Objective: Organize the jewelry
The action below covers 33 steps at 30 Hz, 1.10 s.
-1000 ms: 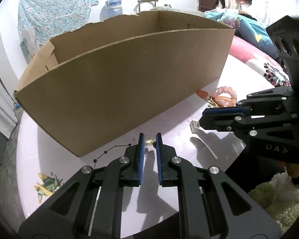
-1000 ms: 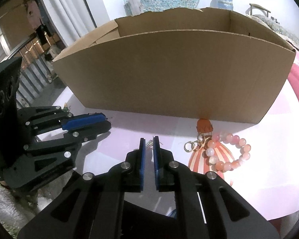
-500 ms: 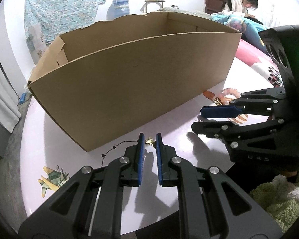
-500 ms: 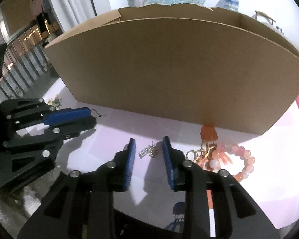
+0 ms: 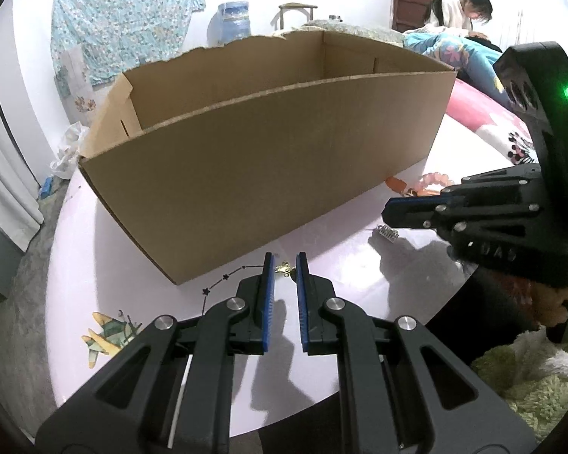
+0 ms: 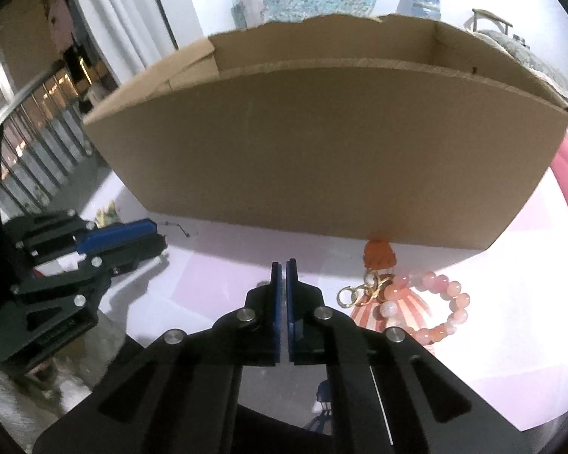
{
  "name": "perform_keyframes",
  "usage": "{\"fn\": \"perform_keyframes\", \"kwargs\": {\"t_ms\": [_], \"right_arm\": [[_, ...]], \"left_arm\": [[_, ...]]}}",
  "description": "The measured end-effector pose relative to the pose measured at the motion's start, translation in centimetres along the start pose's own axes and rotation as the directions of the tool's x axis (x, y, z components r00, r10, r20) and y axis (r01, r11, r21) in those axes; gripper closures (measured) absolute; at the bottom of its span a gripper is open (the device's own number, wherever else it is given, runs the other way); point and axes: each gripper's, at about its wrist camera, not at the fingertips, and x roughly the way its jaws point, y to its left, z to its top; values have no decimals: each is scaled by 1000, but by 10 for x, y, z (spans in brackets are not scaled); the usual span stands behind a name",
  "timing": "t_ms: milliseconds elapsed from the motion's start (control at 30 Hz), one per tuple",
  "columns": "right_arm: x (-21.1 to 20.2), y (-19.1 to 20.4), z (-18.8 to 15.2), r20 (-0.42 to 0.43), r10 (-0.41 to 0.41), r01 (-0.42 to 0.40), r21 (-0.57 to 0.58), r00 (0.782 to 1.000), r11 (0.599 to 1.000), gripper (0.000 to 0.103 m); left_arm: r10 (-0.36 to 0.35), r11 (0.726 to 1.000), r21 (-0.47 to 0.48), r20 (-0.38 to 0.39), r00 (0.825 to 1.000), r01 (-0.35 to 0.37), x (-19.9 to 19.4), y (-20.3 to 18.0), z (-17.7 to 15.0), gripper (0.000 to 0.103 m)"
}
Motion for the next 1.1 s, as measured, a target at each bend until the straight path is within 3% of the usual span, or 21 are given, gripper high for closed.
{"fn": "perform_keyframes", "kwargs": {"t_ms": [367, 500, 533, 633, 900, 1000, 1033, 1100], "right_arm": [[-52, -8, 14, 109, 50, -52, 19, 993, 998, 100], [-43, -6, 16, 67, 74, -76, 15, 995, 997, 99], [-35, -5, 14, 33, 78, -78, 14, 996, 997, 97], [-16, 1, 3, -33, 48, -48, 5, 998, 999, 77], [19, 16, 3, -144, -37, 22, -107, 989, 994, 79], [24, 23, 4, -152, -72, 48, -155, 986, 987, 86], [24, 25, 5, -157, -87, 58, -178, 984, 982, 94], [24, 26, 5, -174, -70, 40, -171, 982, 984, 98]], "left_arm": [[-18, 1000, 0, 102, 995, 18, -45, 1, 18, 93], [-26, 1000, 0, 112, 993, 26, -48, 1, 20, 93], [-25, 1000, -2, 108, 994, 25, -46, 0, 20, 93], [-28, 999, -14, 84, 996, 29, -39, 0, 15, 93], [-28, 998, -51, 45, 999, 31, -26, 0, 4, 93], [-22, 998, -63, 38, 999, 25, -24, 3, 1, 93], [-18, 998, -67, 36, 999, 21, -23, 4, 0, 93], [-13, 997, -72, 35, 999, 16, -23, 7, 0, 93]]}}
